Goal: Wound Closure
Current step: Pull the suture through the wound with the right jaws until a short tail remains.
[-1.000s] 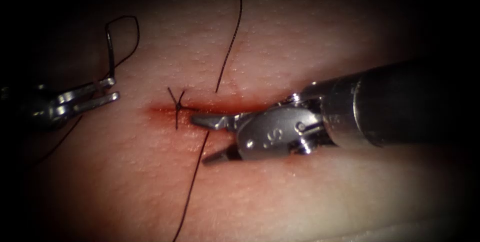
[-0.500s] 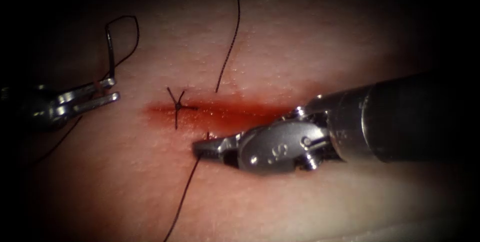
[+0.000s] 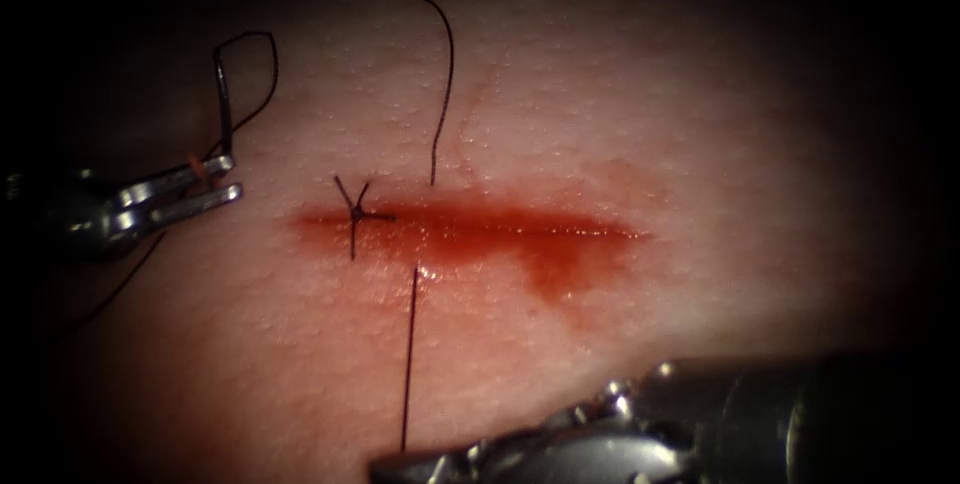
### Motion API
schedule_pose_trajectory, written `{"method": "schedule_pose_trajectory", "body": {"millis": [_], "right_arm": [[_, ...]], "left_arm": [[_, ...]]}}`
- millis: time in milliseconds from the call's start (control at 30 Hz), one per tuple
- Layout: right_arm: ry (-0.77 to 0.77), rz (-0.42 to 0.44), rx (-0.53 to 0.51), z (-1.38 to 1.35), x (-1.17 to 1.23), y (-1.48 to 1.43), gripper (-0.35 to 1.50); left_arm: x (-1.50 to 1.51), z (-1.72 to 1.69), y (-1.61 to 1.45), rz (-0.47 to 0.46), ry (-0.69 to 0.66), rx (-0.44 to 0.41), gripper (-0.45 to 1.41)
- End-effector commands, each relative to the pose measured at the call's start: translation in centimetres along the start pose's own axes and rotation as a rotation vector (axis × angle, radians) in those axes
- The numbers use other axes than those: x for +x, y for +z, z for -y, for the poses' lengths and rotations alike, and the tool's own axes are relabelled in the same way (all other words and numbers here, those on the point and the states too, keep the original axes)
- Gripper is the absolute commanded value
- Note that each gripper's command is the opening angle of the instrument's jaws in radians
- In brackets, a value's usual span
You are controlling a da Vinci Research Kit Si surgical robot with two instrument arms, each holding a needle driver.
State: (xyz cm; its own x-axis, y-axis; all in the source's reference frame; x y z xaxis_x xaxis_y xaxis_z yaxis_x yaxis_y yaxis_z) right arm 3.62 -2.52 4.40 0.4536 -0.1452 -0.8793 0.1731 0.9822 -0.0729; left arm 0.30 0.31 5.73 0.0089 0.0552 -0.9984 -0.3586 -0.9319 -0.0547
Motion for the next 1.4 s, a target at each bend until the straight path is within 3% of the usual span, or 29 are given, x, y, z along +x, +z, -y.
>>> {"method": "schedule_pose_trajectory", "body": {"millis": [33, 267, 300, 367, 467, 700, 1000, 1133, 1300, 1333, 1367, 1400], "right_arm": [[0.002, -0.002, 0.014, 0.13, 0.08, 0.09, -0.35], [0.019, -0.038, 0.062, 0.41, 0.39, 0.07, -0.35], [0.023, -0.044, 0.052, 0.39, 0.39, 0.06, -0.25], [0.036, -0.058, 0.017, 0.27, 0.34, 0.03, 0.58], [0.026, -0.066, -0.021, 0.06, 0.22, -0.01, 1.1], [-0.046, -0.032, -0.112, -0.74, -0.46, -0.03, 1.21], [-0.07, 0.028, -0.152, -1.1, -1.14, 0.23, 1.26], [-0.079, 0.054, -0.142, -1.1, -1.31, 0.35, 1.18], [-0.06, 0.059, -0.112, -1.04, -1.37, 0.51, 0.73], [-0.048, 0.053, -0.11, -1.04, -1.37, 0.51, 0.34], [-0.048, 0.053, -0.109, -1.05, -1.37, 0.51, 0.07], [-0.04, 0.054, -0.106, -1.05, -1.36, 0.51, -0.35]], "left_arm": [[-0.07, 0.0, 0.05, -0.001, 0.001, 0.0, -0.45], [-0.07, 0.0, 0.06, 0.001, 0.002, -0.001, -0.45], [-0.07, 0.0, 0.06, 0.001, 0.002, -0.002, -0.45], [-0.07, 0.0, 0.06, 0.001, 0.002, -0.001, -0.45], [-0.07, 0.0, 0.06, 0.001, 0.002, -0.001, -0.45], [-0.07, -0.01, 0.06, 0.001, -0.004, -0.001, -0.45], [-0.06, -0.01, 0.05, 0.002, -0.004, -0.001, -0.45], [-0.06, -0.01, 0.05, 0.002, -0.004, -0.001, -0.45], [-0.06, -0.01, 0.05, 0.002, -0.004, -0.001, -0.45], [-0.06, -0.01, 0.05, 0.002, -0.004, -0.001, -0.45], [-0.06, -0.01, 0.05, 0.002, -0.004, -0.001, -0.45], [-0.06, -0.01, 0.05, 0.002, -0.004, -0.001, -0.45]]}}
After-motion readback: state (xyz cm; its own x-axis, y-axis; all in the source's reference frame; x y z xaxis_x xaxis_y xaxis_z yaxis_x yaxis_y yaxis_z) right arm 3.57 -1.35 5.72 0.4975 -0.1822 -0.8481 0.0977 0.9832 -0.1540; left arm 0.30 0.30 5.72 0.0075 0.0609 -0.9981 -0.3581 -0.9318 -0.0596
